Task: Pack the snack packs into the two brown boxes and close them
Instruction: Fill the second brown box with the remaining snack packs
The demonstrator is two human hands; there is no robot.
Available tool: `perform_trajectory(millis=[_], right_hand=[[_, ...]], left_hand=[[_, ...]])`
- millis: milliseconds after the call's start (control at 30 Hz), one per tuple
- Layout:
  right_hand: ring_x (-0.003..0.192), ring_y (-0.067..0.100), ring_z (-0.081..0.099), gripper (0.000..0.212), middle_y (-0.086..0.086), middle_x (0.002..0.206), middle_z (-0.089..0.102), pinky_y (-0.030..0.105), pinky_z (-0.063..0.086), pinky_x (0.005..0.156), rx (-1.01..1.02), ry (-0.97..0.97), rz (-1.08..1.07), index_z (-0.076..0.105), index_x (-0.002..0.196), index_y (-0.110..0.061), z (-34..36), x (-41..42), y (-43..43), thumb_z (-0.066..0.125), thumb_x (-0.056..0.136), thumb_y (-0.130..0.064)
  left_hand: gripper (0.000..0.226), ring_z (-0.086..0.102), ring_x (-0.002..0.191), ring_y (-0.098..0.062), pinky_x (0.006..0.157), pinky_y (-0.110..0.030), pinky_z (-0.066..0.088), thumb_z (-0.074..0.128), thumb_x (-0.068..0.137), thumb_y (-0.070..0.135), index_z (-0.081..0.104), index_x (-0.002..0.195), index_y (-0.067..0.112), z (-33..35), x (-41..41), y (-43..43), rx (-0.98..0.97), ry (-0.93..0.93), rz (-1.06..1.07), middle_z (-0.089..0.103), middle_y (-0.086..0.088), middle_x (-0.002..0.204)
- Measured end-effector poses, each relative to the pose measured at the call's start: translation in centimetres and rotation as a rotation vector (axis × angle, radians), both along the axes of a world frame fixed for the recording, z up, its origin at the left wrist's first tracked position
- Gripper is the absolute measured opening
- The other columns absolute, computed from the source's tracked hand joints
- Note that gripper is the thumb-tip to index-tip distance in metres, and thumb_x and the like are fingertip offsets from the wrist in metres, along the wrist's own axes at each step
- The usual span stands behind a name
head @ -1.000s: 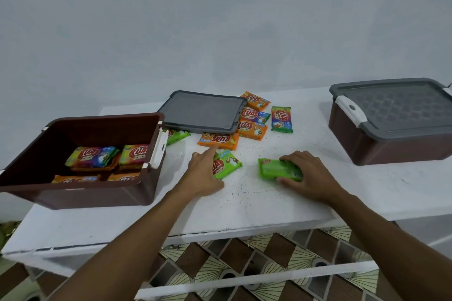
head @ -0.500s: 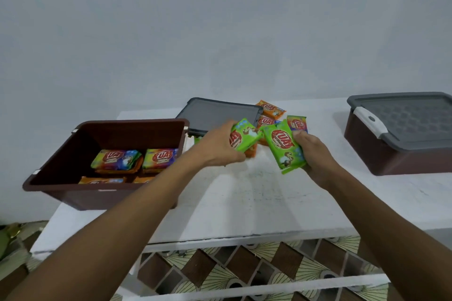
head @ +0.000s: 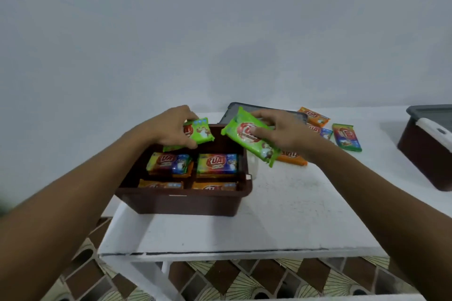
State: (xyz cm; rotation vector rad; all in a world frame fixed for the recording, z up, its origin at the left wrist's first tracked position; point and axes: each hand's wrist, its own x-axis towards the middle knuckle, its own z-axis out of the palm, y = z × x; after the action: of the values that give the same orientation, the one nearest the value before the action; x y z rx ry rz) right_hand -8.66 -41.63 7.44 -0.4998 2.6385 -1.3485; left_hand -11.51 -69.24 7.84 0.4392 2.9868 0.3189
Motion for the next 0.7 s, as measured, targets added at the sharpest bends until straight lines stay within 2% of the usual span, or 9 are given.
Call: perform_trajectory(millis=[100,167,267,367,467,533,600,667,700], right_hand=[[0.102,0.016,0.063,0.042,-0.001,0.120,0.060,0.024,0.049,0.078,0.287,0.152,0.086,0.052,0.135,-0.020,-0.3,-1.7,-4.1,0.061,0.094,-0.026],[0.106,0.022,0.060,0.038,0.001,0.124,0.060,0.029,0.048,0.083,0.475,0.236,0.127,0.054,0.127,-0.026,-1.2,-2.9,-6.5,0.063,0.091,-0.027],[0.095,0.024,0.057,0.025,0.002,0.109,0.060,0.042,0.051,0.081,0.683,0.229,0.160,0.050,0.108,-0.029,-2.9,-4.5,-9.2,0.062,0.087,-0.025],[0.088,0.026,0.056,0.018,-0.001,0.093,0.053,0.038,0.046,0.068,0.830,0.226,0.213,0.047,0.097,-0.025,-4.7,-4.6,-10.7,0.058,0.087,-0.016],[0.098,0.029,0.056,0.018,0.006,0.099,0.055,0.040,0.045,0.070,0.999,0.547,0.185,0.058,0.104,-0.021,-6.6,-4.1,-10.9,0.058,0.088,-0.014],[0.102,0.028,0.055,0.025,0.007,0.108,0.054,0.038,0.045,0.070,0.988,0.633,0.197,0.061,0.113,-0.019,-6.9,-3.8,-10.8,0.059,0.089,-0.023],[0.099,0.026,0.059,0.033,0.002,0.108,0.054,0.035,0.042,0.066,0.921,0.539,0.220,0.058,0.114,-0.024,-6.4,-3.5,-10.7,0.060,0.087,-0.042],[0.100,0.027,0.062,0.057,0.000,0.115,0.057,0.036,0.041,0.069,1.011,0.496,0.268,0.051,0.127,-0.027,-6.4,-3.5,-10.8,0.065,0.080,-0.055],[0.101,0.028,0.063,0.068,0.001,0.118,0.059,0.037,0.042,0.071,1.065,0.496,0.273,0.046,0.134,-0.027,-6.5,-3.5,-10.9,0.069,0.077,-0.056]], left_hand=[[0.076,0.053,0.106,-0.022,0.088,-0.037,0.047,0.081,0.062,0.037,0.053,0.131,0.020,-1.7,-0.2,-2.6,-0.050,-0.020,-0.068,0.053,0.001,0.114],[0.075,0.053,0.101,-0.017,0.080,-0.032,0.045,0.083,0.064,0.030,0.045,0.129,0.026,-2.7,-0.3,-3.9,-0.061,-0.029,-0.079,0.054,0.006,0.115],[0.062,0.054,0.100,-0.018,0.078,-0.038,0.049,0.081,0.065,0.031,0.044,0.115,0.030,-4.0,-0.3,-5.2,-0.172,-0.016,-0.134,0.054,0.007,0.111],[0.063,0.051,0.111,-0.021,0.075,-0.039,0.049,0.075,0.071,0.036,0.046,0.126,0.027,-5.6,0.0,-6.0,-0.366,-0.024,-0.179,0.051,0.004,0.120],[0.034,0.045,0.110,-0.021,0.059,-0.036,0.041,0.067,0.080,0.036,0.057,0.108,0.020,-6.5,0.3,-6.2,-0.452,0.089,-0.241,0.042,0.000,0.117],[0.023,0.045,0.105,-0.023,0.055,-0.036,0.036,0.067,0.081,0.035,0.056,0.095,0.020,-6.5,0.4,-6.1,-0.446,0.138,-0.245,0.036,-0.001,0.113],[0.044,0.052,0.103,-0.025,0.060,-0.036,0.035,0.073,0.077,0.038,0.054,0.112,0.020,-6.7,0.2,-6.1,-0.456,0.072,-0.218,0.039,-0.001,0.118],[0.069,0.056,0.107,-0.026,0.065,-0.035,0.038,0.077,0.074,0.041,0.045,0.131,0.022,-6.7,0.2,-5.9,-0.501,0.026,-0.209,0.044,0.000,0.124],[0.070,0.056,0.109,-0.026,0.066,-0.035,0.039,0.077,0.075,0.040,0.043,0.134,0.022,-6.8,0.2,-5.9,-0.505,0.034,-0.197,0.047,0.001,0.124]])
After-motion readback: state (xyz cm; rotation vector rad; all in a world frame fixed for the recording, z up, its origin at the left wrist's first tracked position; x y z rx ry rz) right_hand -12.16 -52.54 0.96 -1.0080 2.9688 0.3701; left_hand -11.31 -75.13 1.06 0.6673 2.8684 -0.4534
